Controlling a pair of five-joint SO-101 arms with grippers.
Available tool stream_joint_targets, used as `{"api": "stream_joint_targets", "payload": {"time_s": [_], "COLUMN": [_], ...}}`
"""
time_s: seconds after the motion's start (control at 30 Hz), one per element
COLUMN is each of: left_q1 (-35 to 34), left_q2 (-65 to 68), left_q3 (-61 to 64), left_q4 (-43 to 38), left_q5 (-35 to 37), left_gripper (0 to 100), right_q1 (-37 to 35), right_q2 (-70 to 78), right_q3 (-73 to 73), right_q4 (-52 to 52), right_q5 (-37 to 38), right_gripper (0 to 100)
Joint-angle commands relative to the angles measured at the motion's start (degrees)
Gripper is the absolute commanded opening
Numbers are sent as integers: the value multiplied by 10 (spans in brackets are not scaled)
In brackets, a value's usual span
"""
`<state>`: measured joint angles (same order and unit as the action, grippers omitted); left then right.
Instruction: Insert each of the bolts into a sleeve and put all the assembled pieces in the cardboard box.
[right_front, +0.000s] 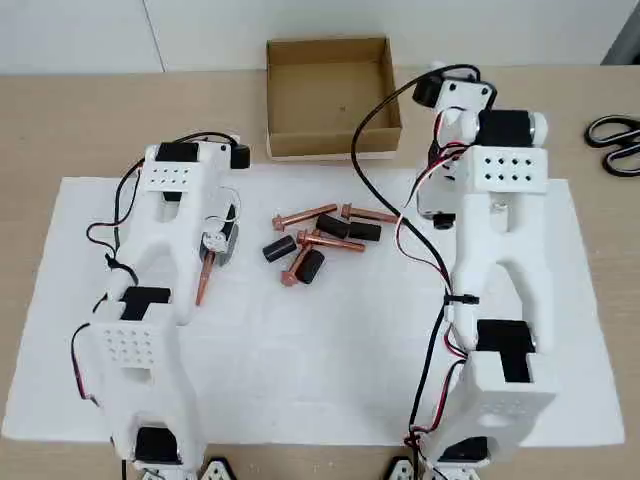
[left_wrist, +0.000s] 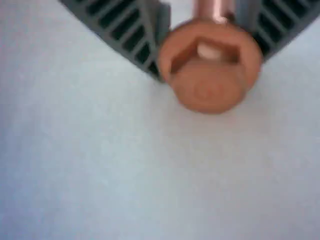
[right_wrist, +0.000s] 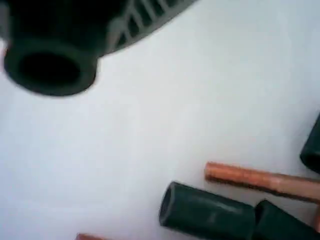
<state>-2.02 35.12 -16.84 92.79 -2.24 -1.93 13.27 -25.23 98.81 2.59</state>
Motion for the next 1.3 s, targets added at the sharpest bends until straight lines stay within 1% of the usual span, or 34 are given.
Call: {"api": "stream_joint_targets", "payload": {"time_s": [0.0, 0.1, 0.27, 0.57, 0.63, 0.7, 0.77, 0.93, 1.27], "left_q1": [-1, 1, 2, 3, 3, 2, 2, -1, 3], "left_q2": [-5, -6, -6, -11, -12, -12, -12, -31, -231], "left_q3": [2, 2, 1, 0, -17, -54, -99, -169, -167], "left_q4": [-5, -5, -12, -7, 8, 40, 72, 77, 77], "left_q5": [9, 10, 12, 12, 13, 13, 13, 13, 13], "left_gripper": [90, 86, 25, 6, 6, 6, 6, 6, 6], "right_q1": [1, 0, 1, 1, 1, 0, -1, -1, -1], "right_q2": [-26, -26, -29, -31, -31, -38, -63, -169, -344], "right_q3": [-3, -3, -3, -3, -4, -5, -5, -4, -3], "right_q4": [0, -1, -1, 0, 0, 0, 1, 0, 0], "right_q5": [6, 6, 6, 7, 7, 7, 7, 7, 4], "right_gripper": [3, 3, 3, 3, 3, 3, 3, 3, 3]}}
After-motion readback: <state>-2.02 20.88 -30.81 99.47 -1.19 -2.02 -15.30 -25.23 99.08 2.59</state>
